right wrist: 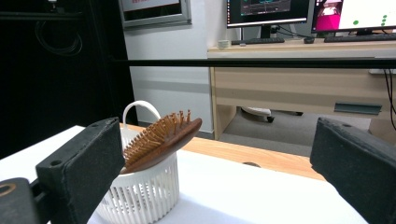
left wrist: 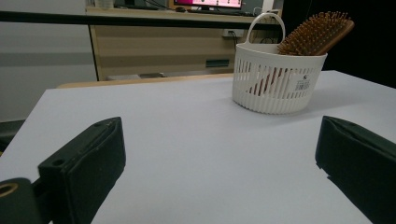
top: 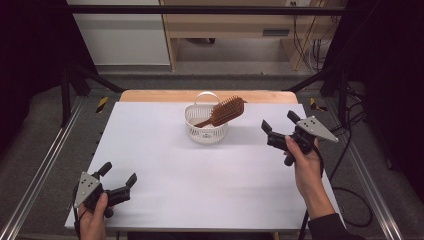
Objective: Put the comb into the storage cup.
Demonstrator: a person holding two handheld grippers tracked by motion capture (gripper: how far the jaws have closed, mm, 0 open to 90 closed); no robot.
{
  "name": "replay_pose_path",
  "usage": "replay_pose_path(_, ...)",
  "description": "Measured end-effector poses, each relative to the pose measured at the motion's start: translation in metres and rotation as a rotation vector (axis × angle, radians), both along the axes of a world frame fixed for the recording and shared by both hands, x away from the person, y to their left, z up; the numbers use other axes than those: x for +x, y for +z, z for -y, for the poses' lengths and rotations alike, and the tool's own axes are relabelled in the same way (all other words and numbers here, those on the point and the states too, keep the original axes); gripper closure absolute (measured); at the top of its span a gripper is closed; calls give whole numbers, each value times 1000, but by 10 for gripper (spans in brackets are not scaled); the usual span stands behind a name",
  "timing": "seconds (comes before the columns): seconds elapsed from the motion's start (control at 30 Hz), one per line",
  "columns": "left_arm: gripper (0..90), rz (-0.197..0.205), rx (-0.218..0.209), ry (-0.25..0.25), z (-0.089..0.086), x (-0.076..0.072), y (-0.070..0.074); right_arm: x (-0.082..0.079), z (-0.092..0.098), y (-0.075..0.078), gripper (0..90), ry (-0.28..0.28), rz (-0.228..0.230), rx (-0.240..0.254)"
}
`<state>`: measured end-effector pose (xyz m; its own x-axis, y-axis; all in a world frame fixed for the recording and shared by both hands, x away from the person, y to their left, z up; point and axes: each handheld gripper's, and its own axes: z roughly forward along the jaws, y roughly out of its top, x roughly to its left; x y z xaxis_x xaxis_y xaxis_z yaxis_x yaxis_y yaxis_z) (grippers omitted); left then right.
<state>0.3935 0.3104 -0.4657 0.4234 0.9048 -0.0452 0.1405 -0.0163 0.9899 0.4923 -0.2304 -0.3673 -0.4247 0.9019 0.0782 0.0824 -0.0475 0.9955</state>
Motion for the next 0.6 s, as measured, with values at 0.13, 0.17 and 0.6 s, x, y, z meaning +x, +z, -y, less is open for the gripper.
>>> replay_pose_path(0.13,18,3,4,1,0,-1,0,-5,4,-3,29,8,3,-5)
replay_pose_path(0.17,18,5,2,2,-1,-1,1,-6,5,-4,29,10,3,-6)
replay_pose_path(0.6,19,9,-9,-5,-4,-1,1,-25,23,-21,27,-8,-14,10)
